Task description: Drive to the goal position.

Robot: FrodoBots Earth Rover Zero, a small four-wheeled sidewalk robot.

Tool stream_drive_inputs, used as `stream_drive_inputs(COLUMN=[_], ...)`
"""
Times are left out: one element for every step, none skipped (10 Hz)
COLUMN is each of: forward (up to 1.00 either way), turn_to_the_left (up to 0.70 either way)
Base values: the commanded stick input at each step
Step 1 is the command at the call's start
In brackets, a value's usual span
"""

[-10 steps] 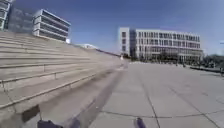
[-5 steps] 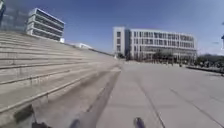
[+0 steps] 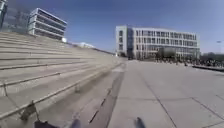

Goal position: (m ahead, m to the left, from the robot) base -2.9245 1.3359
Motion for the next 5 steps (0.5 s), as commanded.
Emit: stream_drive_inputs(forward=[1.00, 1.00, 1.00, 1.00, 1.00], turn_to_the_left=[-0.40, -0.40, -0.40, -0.40, -0.27])
